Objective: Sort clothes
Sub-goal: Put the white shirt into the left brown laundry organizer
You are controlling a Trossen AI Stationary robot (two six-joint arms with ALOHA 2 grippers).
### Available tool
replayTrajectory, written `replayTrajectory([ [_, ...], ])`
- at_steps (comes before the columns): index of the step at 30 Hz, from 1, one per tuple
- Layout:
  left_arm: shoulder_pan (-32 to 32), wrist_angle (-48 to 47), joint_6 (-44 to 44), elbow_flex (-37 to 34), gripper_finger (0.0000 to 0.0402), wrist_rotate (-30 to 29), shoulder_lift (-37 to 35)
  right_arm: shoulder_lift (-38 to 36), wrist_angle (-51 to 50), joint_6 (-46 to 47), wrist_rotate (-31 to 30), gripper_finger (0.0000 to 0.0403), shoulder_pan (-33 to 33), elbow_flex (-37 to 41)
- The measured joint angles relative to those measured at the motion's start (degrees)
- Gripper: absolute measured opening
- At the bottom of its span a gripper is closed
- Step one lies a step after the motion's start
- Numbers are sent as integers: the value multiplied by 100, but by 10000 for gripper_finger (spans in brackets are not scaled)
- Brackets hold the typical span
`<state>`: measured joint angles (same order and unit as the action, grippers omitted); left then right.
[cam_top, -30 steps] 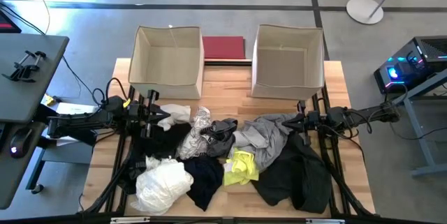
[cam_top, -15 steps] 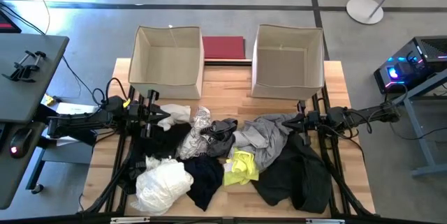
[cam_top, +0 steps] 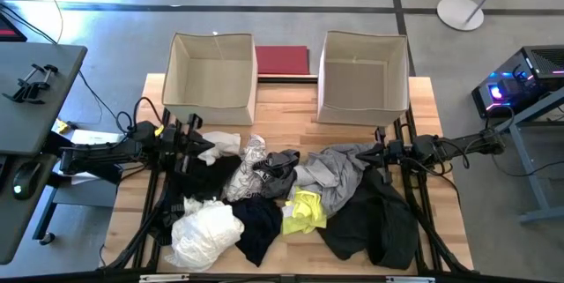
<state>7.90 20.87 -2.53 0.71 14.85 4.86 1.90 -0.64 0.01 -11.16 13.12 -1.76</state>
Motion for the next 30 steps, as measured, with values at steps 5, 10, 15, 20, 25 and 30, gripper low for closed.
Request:
replayTrajectory([
  [5, -13, 891, -2489, 0, 0, -4, 5, 1, 0, -1, 0, 0, 0, 0],
  [10, -15, 1880, -4441, 0, 0, -426, 10, -1, 2, 0, -2, 0, -1, 0],
  [15, -297, 2272, -3414, 278, 0, -617, 217, 0, 1, 0, 0, 0, -1, 0],
  [20, -782, 2084, -1987, 914, 0, -885, 1191, 1, 0, 0, -2, 0, -1, 0],
  [25, -1032, 1486, -1111, 1716, 0, -1479, 2600, 1, 0, 0, 0, 0, -1, 0],
  [30, -1071, 1129, -389, 2338, 0, -1547, 3965, 0, 2, 0, -2, 0, 0, 0],
])
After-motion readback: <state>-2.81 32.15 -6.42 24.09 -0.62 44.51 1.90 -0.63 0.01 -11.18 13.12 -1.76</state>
